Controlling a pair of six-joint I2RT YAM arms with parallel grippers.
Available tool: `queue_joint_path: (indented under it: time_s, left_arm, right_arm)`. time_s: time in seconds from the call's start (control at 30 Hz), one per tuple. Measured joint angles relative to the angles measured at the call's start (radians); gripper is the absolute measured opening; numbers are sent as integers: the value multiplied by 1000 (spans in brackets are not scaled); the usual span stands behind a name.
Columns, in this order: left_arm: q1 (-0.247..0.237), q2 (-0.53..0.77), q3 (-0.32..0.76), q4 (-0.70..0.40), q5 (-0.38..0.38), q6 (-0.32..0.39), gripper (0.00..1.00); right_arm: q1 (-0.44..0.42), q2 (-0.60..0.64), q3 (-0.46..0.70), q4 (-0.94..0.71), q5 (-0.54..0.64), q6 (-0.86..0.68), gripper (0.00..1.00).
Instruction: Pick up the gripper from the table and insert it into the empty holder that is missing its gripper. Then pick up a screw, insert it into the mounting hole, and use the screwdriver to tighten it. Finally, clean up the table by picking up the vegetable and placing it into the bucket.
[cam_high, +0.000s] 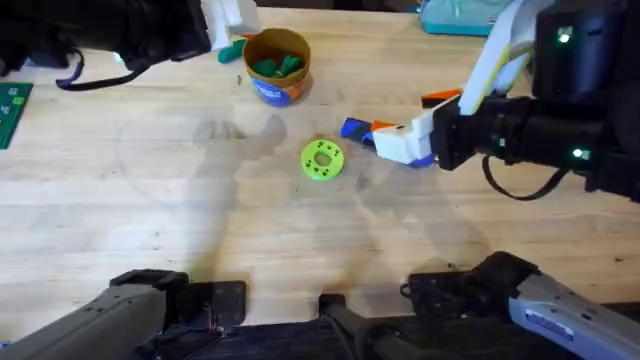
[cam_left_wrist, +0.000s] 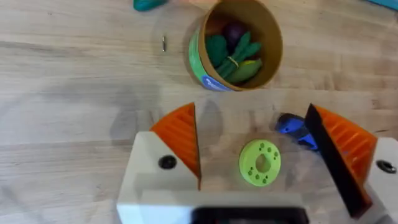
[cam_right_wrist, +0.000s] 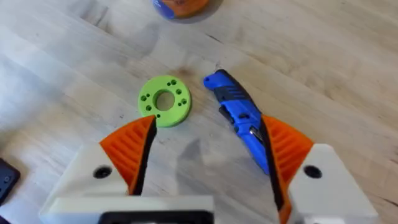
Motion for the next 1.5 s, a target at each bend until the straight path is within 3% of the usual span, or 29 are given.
queue_joint_path:
  time_s: [0.2, 0.47, 0.6, 0.73, 0.83, 1.0, 1.2, 1.5]
  left_arm:
    - [30, 95, 58, -23, 1, 23, 991]
    - [81, 340, 329, -46, -5, 59, 991]
    - [104, 466, 426, -20, -6, 170, 991]
    - [141, 565, 458, 31, 14, 271, 991]
    - [182, 620, 458, 91, 65, 318, 991]
    - [241, 700, 459, 232, 215, 396, 991]
    - [242, 781, 459, 310, 306, 551, 991]
    - [239, 830, 460, 306, 335, 773, 972]
  right_arm:
    - [0, 11, 0, 2, 0, 0, 962]
    - [0, 53, 0, 3, 0, 0, 962]
    - [0, 63, 0, 10, 0, 0, 962]
    - [0, 66, 0, 10, 0, 0, 962]
    - [0, 66, 0, 11, 0, 0, 962]
    - [0, 66, 0, 11, 0, 0, 962]
    - [0, 66, 0, 13, 0, 0, 962]
    - [0, 66, 0, 14, 0, 0, 962]
